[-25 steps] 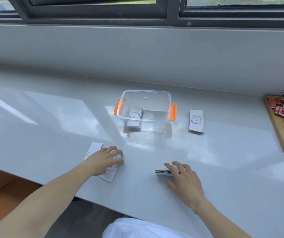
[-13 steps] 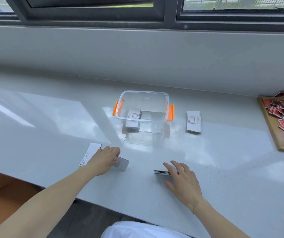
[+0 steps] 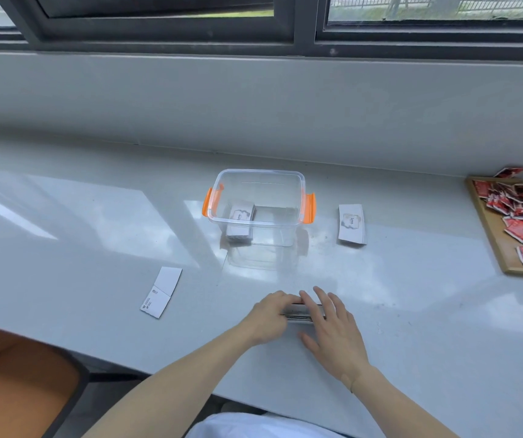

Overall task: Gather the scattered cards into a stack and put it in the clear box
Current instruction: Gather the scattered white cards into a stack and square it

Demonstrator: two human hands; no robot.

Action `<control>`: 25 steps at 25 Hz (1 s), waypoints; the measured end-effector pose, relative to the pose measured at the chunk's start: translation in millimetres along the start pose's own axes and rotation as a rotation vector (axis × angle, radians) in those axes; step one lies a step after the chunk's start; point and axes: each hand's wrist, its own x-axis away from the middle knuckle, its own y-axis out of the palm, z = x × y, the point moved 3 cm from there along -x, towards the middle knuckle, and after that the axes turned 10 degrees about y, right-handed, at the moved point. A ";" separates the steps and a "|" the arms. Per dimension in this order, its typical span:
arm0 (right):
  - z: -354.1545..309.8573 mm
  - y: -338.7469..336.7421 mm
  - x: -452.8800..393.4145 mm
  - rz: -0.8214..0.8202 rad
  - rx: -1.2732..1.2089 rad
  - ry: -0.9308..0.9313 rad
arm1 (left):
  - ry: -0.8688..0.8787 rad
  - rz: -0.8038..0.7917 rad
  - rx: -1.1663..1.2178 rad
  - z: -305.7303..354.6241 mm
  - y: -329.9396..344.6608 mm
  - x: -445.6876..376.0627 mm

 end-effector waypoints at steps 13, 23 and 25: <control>-2.6 1.9 -3.6 -0.008 -0.060 0.023 | -0.033 0.043 0.214 10.1 21.3 2.2; -4.7 2.8 -5.4 0.065 -0.003 0.049 | 0.057 -0.200 -0.477 -86.0 -51.3 37.7; -7.4 3.0 -6.9 0.067 -0.003 0.082 | 0.147 -0.290 -0.708 -109.0 -76.6 46.0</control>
